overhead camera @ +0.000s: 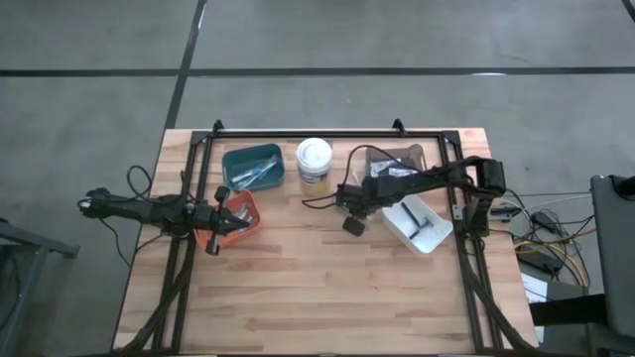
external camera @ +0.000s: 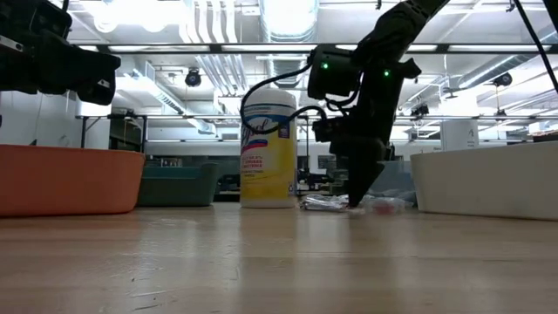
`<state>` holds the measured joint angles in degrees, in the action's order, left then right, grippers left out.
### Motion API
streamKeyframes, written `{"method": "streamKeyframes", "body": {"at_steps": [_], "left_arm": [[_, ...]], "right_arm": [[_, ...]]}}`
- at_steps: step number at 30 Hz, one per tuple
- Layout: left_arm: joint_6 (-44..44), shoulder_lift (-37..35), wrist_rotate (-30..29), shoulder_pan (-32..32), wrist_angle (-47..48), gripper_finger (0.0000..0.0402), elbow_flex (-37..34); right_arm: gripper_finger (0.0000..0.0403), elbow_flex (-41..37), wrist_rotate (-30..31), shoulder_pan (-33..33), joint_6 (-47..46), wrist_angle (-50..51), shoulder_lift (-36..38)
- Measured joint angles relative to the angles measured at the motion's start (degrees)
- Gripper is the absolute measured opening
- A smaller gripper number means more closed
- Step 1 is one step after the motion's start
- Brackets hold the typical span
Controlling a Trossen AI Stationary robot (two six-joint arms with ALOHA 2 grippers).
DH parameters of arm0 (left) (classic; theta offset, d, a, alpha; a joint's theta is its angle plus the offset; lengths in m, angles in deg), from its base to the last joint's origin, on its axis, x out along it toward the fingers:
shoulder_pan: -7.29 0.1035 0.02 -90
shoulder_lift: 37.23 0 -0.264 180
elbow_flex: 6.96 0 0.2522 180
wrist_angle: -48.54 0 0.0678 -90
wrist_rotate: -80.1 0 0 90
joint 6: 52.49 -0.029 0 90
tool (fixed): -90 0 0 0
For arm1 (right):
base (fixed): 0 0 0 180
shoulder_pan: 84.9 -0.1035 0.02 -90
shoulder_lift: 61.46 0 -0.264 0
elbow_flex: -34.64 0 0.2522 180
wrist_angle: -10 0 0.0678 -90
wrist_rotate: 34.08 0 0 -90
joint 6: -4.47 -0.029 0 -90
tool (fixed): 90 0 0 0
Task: Pick & Place Travel size toiletries
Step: Put the orange toothbrush into the blue bin
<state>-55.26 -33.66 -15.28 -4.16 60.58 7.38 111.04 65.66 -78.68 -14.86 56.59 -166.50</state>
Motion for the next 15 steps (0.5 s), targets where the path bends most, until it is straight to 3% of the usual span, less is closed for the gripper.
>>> {"method": "streamKeyframes", "body": {"at_steps": [7, 15], "left_arm": [[-0.01, 0.0, 0.0, 0.01, 0.0, 0.0007, -0.01], [0.0, 0.0, -0.02, 0.01, 0.0, 0.0007, 0.01]], "right_arm": [[0.0018, -0.03, -0.61, 0.03, 0.02, 1.49, 4.17], [0.0018, -0.05, -6.41, 0.02, 3.84, 0.44, 10.75]]}}
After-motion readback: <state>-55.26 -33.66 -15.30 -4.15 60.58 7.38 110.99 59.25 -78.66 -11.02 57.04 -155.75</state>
